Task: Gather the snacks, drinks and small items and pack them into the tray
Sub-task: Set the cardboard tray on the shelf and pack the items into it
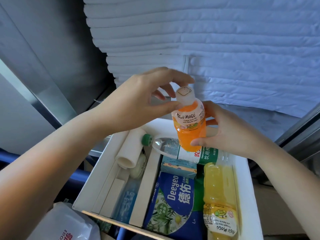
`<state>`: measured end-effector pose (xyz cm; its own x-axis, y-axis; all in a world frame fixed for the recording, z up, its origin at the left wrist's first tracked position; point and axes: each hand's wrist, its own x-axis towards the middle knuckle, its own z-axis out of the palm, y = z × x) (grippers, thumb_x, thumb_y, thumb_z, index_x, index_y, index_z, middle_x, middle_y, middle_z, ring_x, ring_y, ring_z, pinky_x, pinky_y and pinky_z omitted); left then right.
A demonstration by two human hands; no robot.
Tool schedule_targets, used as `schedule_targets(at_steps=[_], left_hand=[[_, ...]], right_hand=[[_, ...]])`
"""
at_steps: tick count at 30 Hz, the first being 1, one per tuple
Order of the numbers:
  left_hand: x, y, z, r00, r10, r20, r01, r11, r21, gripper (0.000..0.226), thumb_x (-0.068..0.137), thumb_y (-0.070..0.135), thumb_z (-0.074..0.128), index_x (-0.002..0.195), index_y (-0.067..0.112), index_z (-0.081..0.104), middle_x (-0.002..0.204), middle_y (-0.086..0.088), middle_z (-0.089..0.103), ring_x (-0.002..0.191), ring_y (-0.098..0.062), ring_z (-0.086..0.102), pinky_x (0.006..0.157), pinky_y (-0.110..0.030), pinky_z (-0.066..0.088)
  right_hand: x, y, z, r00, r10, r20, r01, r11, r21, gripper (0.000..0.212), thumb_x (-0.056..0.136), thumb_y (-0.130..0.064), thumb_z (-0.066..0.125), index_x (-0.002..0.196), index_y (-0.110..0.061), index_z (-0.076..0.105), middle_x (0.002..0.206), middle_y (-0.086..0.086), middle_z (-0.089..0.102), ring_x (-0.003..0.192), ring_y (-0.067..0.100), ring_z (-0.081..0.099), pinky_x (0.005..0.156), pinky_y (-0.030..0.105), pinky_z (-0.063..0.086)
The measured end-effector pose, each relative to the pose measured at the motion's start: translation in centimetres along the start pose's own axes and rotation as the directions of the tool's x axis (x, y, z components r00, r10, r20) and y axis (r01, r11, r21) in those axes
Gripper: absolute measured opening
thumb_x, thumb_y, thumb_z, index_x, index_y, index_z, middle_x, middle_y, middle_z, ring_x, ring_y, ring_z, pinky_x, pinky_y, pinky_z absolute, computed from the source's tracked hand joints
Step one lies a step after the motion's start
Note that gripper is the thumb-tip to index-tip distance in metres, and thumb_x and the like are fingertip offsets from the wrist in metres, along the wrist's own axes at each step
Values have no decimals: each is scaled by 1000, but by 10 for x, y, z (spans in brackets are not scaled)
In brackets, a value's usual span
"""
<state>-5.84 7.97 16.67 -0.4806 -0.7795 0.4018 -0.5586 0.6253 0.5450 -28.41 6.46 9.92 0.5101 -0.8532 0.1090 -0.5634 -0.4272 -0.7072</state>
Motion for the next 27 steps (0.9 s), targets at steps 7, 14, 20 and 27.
schedule_targets(at_steps=[7, 14, 20, 27], left_hand=[[6, 2, 7, 994, 93, 53, -98, 991, 94, 34, 91, 20, 58, 125, 23, 58, 118, 8, 55, 99, -6, 56, 82, -23, 50], [10, 0, 12, 999, -15, -46, 19, 995, 102, 28, 90, 21, 61, 117, 23, 61, 107, 9, 57, 88, 1, 54, 74, -10, 45], [9, -4, 12, 989, -99, -109, 110, 989, 96, 25, 90, 26, 61, 115, 24, 62, 104, 9, 58, 86, 3, 54, 73, -10, 45], [5, -10, 6, 980, -163, -117, 175, 979, 103, 20, 89, 28, 61, 109, 30, 61, 101, 14, 61, 85, 4, 55, 70, -8, 45]], right_hand=[[0, 7, -6, 997, -20, 74, 19, 1000, 14, 65, 65, -43, 80, 111, -66, 39, 112, -42, 53, 102, -19, 52, 75, 4, 42], [-10, 4, 1, 994, -54, -93, 51, 998, -28, 78, 72, -49, 70, 138, -45, 29, 127, -27, 46, 113, -16, 45, 88, -1, 35], [-20, -8, 28, 912, -240, -334, 109, 924, -366, 86, 67, -66, 58, 136, -23, 28, 122, -10, 41, 103, 3, 46, 73, 18, 41], [-9, -3, 32, 948, -143, -283, 85, 974, -209, 78, 69, -45, 74, 129, -38, 24, 117, -18, 40, 92, 1, 52, 68, 13, 39]])
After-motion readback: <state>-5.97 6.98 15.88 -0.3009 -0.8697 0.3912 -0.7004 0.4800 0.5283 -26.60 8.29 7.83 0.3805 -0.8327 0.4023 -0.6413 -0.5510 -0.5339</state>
